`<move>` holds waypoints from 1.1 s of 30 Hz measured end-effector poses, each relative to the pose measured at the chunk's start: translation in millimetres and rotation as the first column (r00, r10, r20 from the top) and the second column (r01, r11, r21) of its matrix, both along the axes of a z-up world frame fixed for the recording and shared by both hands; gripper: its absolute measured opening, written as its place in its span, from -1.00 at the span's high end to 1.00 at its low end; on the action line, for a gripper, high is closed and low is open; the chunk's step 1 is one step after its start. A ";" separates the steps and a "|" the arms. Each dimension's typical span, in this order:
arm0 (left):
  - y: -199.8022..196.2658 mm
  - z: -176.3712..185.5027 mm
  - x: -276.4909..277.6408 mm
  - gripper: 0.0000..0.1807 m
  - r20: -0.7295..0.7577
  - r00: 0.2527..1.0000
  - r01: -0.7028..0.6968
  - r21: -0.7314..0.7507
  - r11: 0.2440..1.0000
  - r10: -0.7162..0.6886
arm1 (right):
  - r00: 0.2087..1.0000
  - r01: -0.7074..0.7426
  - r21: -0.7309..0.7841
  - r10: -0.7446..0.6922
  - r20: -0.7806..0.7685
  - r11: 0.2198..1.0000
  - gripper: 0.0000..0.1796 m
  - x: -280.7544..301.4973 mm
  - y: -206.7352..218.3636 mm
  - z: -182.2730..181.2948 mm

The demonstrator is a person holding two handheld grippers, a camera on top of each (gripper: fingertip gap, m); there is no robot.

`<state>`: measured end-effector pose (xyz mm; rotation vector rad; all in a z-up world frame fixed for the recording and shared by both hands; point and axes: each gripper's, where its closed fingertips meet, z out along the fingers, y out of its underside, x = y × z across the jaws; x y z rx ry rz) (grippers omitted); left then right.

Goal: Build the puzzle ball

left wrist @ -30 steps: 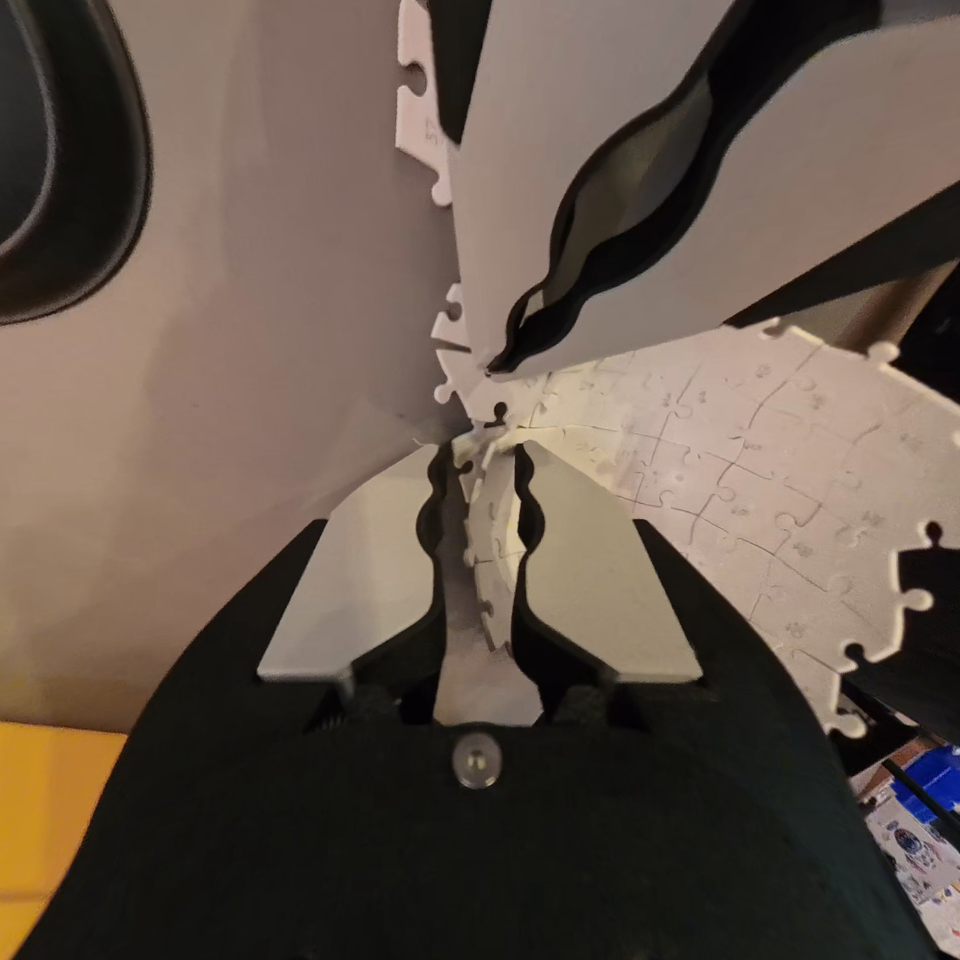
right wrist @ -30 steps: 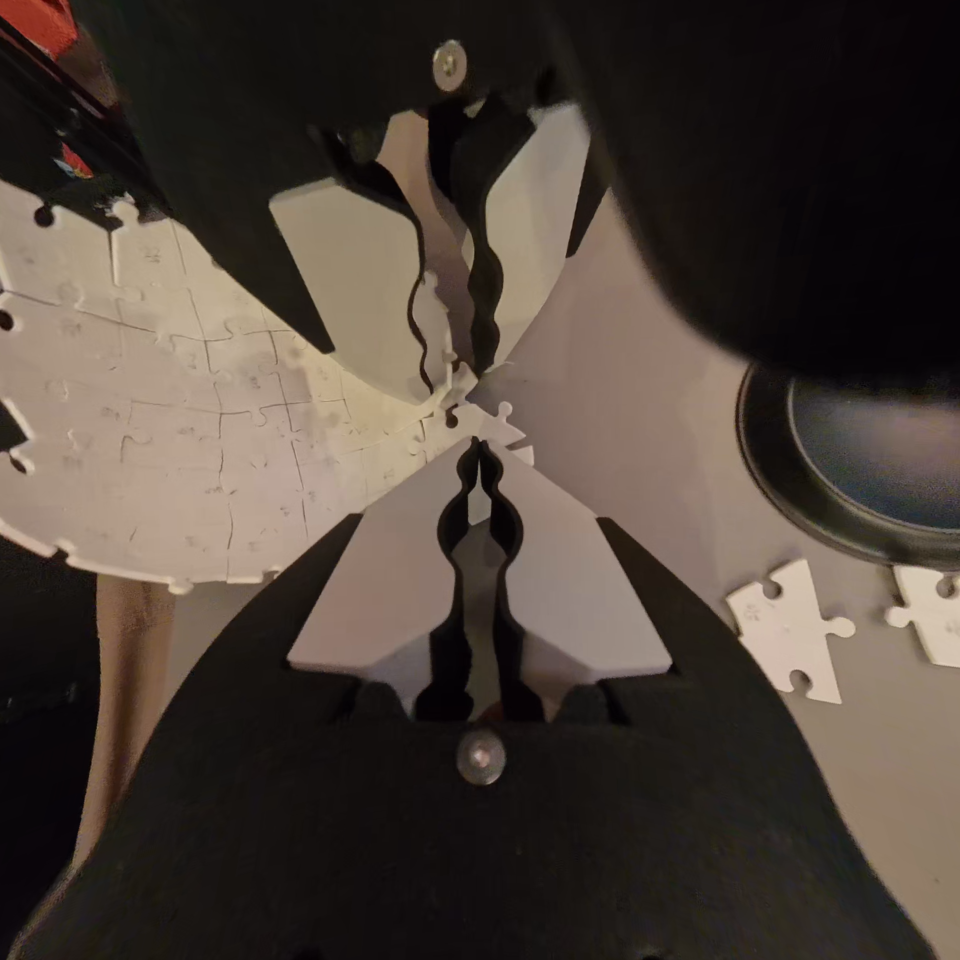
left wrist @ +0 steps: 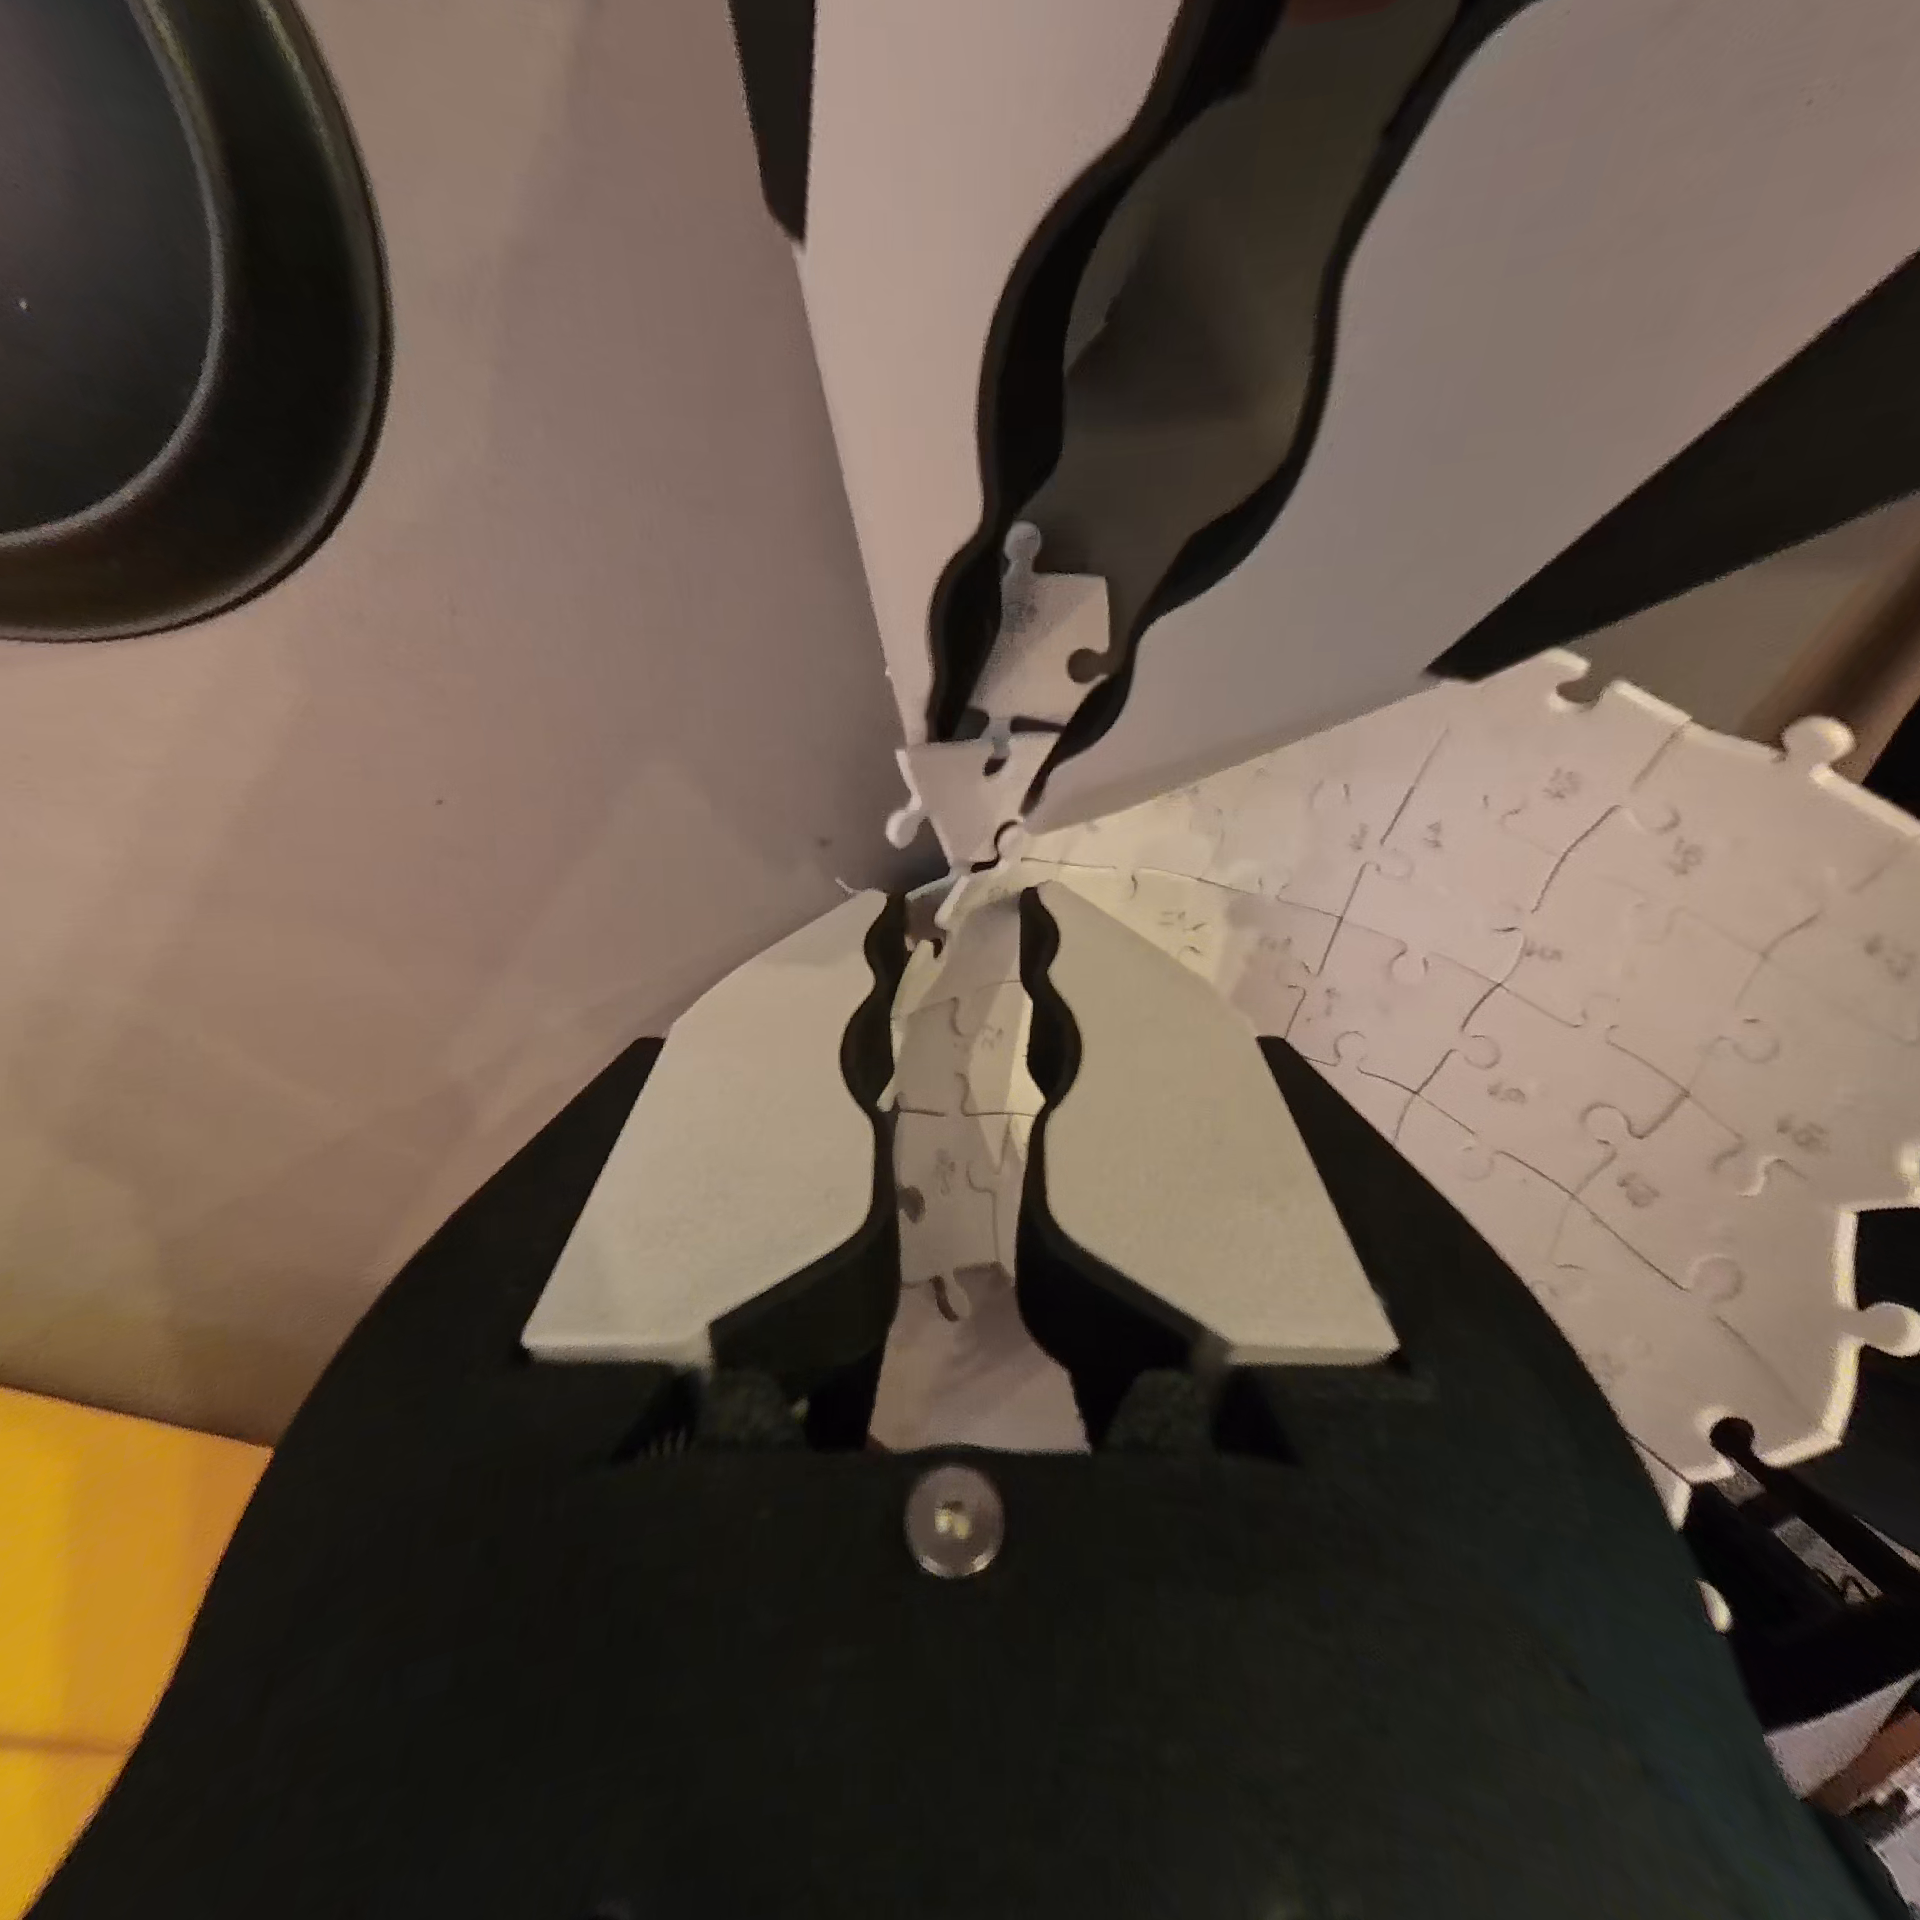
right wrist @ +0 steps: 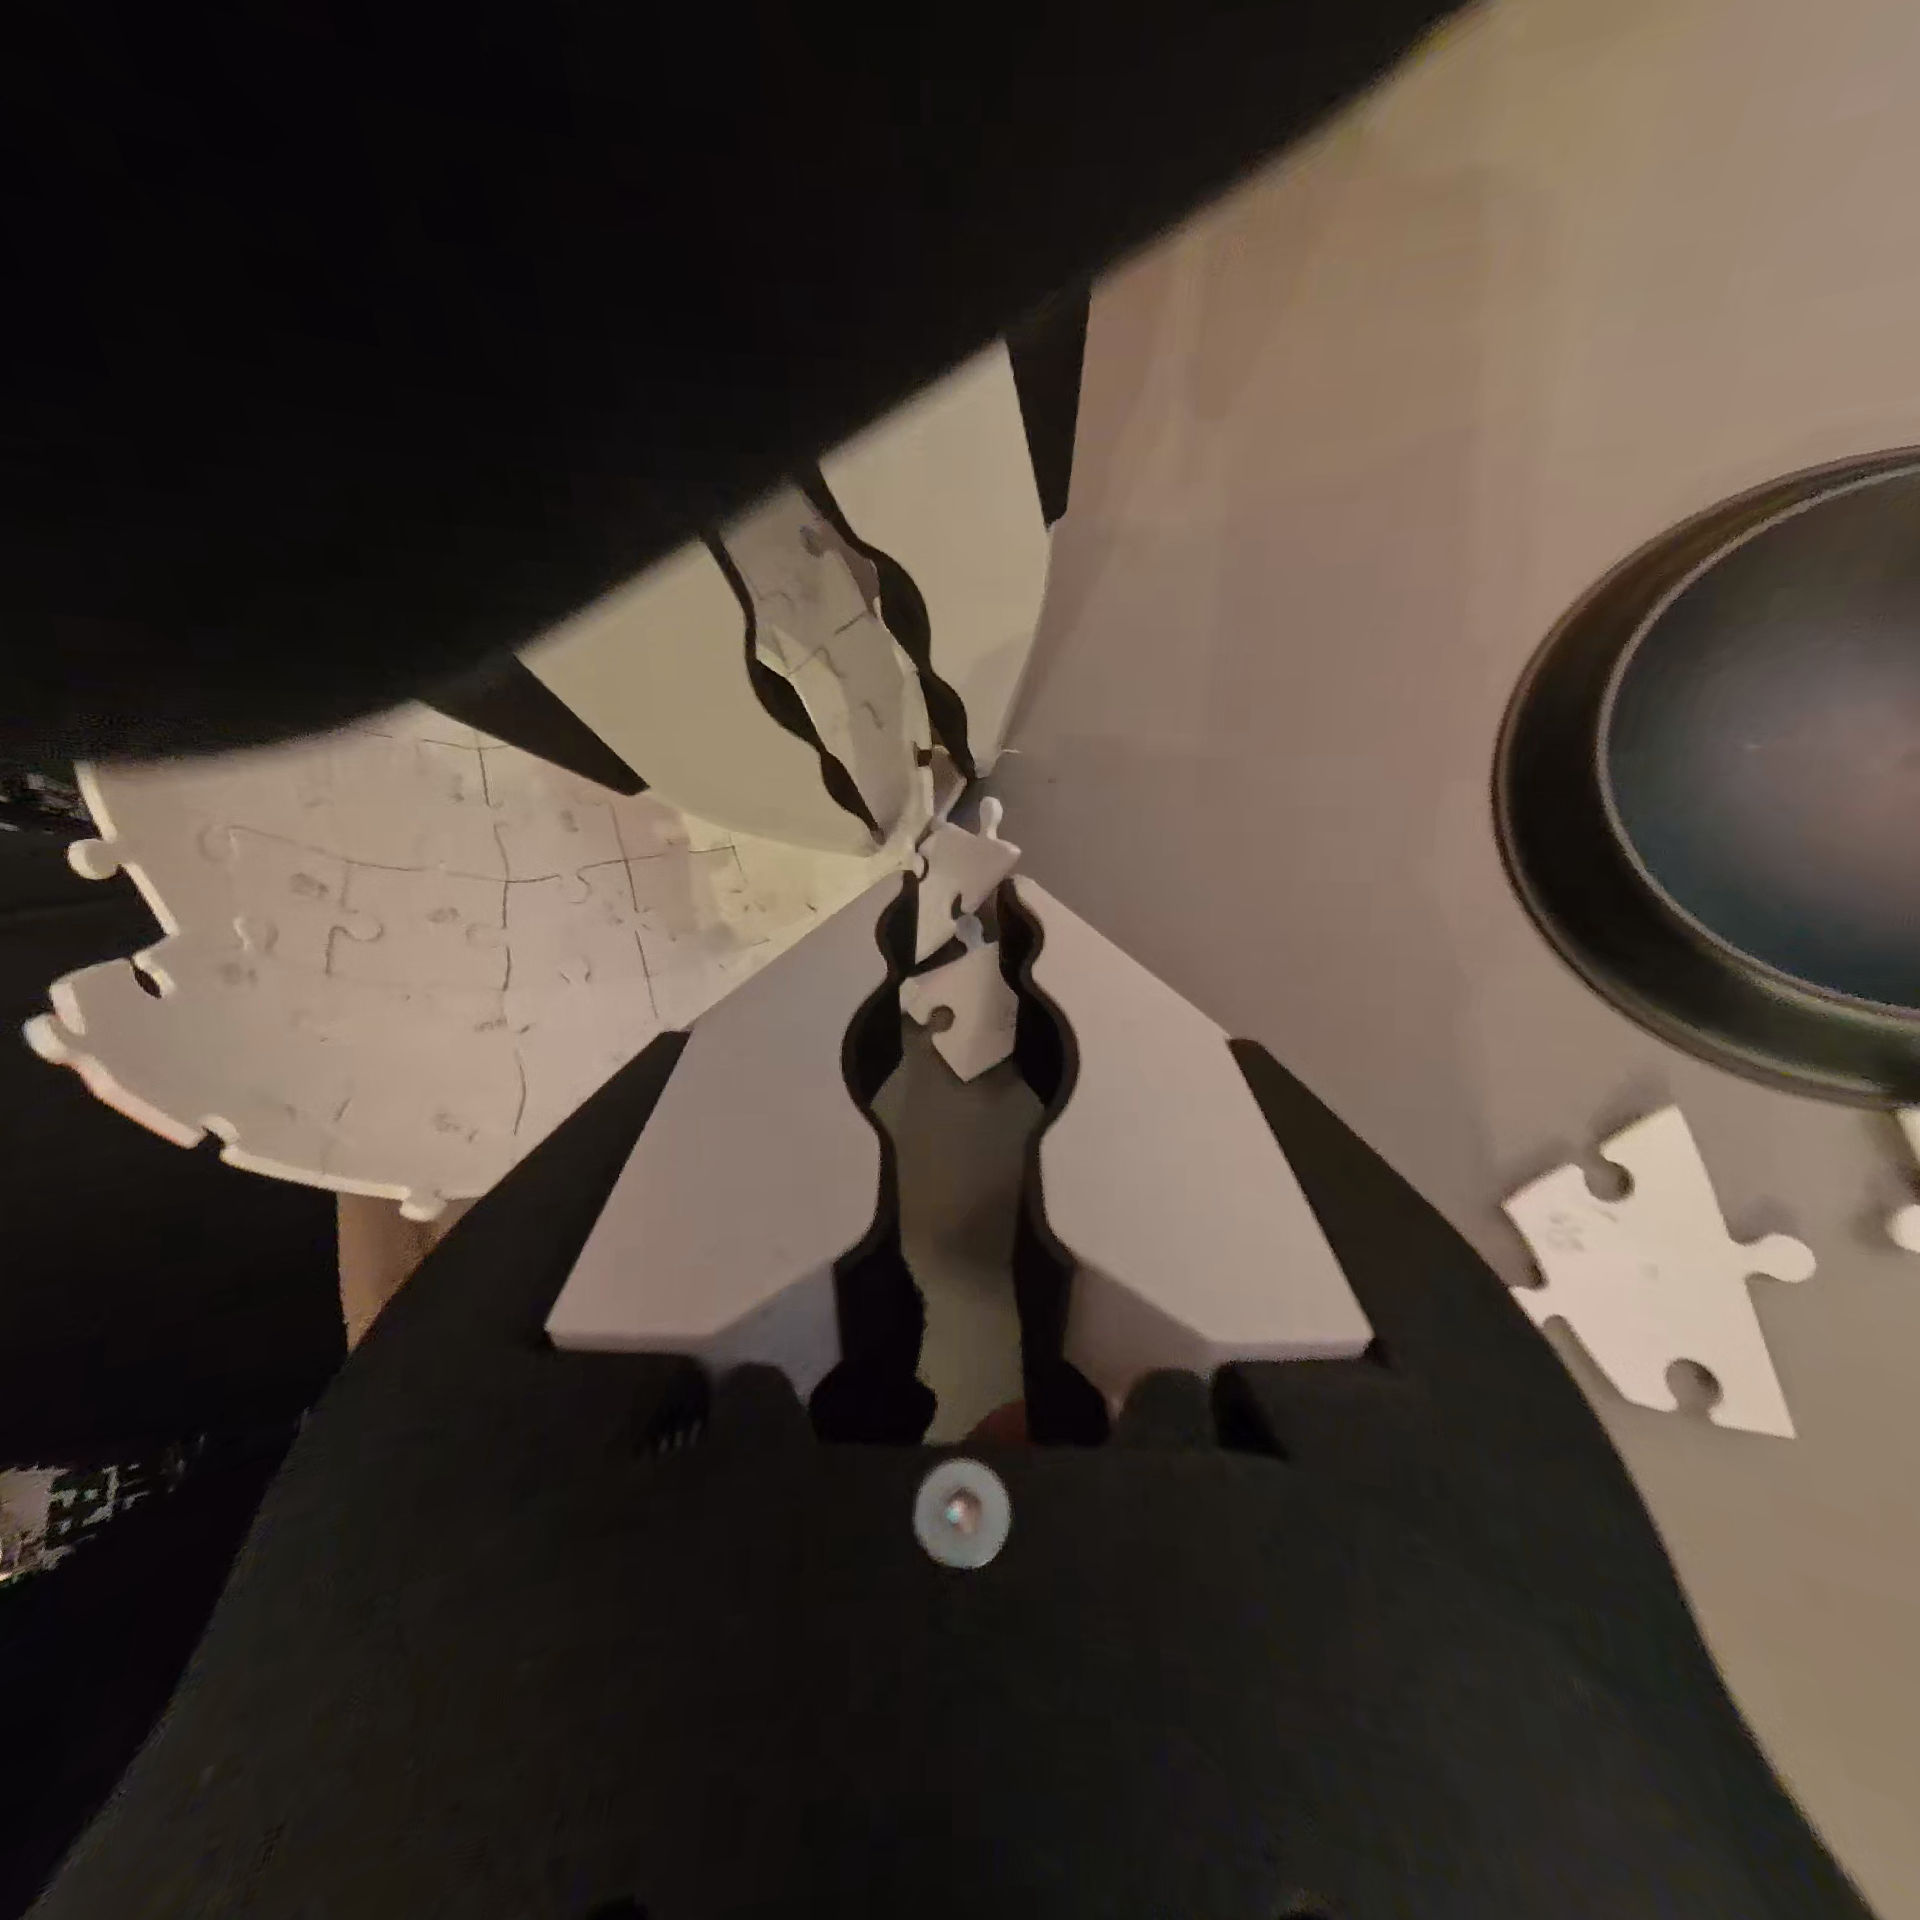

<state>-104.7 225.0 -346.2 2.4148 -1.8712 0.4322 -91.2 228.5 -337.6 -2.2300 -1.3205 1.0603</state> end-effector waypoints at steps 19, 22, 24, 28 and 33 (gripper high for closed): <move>2.2 -1.5 4.7 0.75 0.173 0.984 0.031 0.117 0.993 -0.051 | 0.991 0.025 -0.158 -0.046 -0.128 0.987 0.91 -3.1 -4.8 5.1; 2.8 -1.3 6.6 0.75 0.194 0.979 0.031 0.137 0.990 -0.058 | 0.992 0.014 -0.186 -0.037 -0.119 0.983 0.87 -3.0 -10.2 3.5; 2.9 -1.0 8.0 0.76 0.215 0.975 0.030 0.153 0.988 -0.063 | 0.993 0.013 -0.191 -0.035 -0.112 0.982 0.86 -3.8 -10.9 2.5; 3.6 1.4 11.8 0.76 0.253 0.965 0.021 0.196 0.980 -0.071 | 0.995 0.004 -0.198 -0.024 -0.100 0.980 0.92 -5.0 -12.2 0.9; 3.0 2.9 12.5 0.78 0.298 0.953 -0.008 0.214 0.977 -0.057 | 0.995 -0.011 -0.178 -0.007 -0.101 0.984 0.96 -5.4 -12.4 0.6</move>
